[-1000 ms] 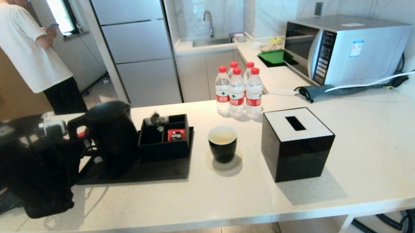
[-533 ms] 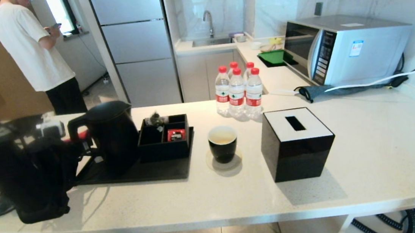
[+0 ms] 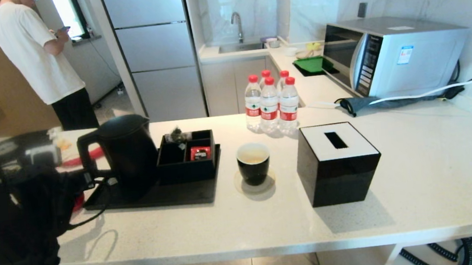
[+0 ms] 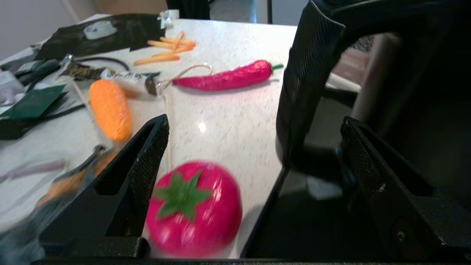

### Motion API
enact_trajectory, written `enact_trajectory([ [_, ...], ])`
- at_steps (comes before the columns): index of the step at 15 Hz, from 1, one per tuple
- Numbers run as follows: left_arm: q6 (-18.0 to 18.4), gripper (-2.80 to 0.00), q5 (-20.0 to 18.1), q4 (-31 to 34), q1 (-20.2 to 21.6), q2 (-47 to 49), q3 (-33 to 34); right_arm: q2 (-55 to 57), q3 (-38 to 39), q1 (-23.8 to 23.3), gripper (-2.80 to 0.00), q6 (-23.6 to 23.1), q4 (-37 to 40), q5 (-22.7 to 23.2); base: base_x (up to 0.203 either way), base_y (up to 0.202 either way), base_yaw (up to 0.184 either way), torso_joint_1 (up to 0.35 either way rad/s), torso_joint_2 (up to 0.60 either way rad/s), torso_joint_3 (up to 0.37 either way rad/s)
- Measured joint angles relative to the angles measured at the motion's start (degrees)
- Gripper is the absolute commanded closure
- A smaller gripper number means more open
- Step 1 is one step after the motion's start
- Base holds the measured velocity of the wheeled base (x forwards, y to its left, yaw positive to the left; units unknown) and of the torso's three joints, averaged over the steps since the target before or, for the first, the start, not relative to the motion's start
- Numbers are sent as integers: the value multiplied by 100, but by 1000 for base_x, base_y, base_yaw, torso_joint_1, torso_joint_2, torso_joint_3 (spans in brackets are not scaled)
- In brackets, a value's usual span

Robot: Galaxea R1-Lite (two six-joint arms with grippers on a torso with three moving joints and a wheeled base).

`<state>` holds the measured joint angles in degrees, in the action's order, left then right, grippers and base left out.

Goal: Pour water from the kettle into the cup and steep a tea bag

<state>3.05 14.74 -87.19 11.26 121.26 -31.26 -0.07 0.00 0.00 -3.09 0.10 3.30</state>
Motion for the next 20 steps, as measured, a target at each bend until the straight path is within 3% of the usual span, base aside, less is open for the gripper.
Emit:
enact_trajectory([
  [4, -7, -280, 11, -2, -84, -693, 793, 0, 0, 0, 0, 1, 0, -2, 0, 0, 0, 0, 0, 0],
  [5, -16, 0, 9, -2, -105, -861, 966, 0, 0, 0, 0, 3, -2, -2, 0, 0, 0, 0, 0, 0],
  [12, -52, 0, 19, -1, -301, -1800, 1838, 0, 0, 0, 0, -2, 0, -2, 0, 0, 0, 0, 0, 0],
  [16, -51, 0, 41, 1, -873, -2182, 2120, 0, 0, 0, 0, -2, 0, 0, 0, 0, 0, 0, 0, 0],
  [20, -52, 0, 78, 2, -1802, -2432, 2217, 0, 0, 0, 0, -4, -2, -1, 0, 0, 0, 0, 0, 0],
])
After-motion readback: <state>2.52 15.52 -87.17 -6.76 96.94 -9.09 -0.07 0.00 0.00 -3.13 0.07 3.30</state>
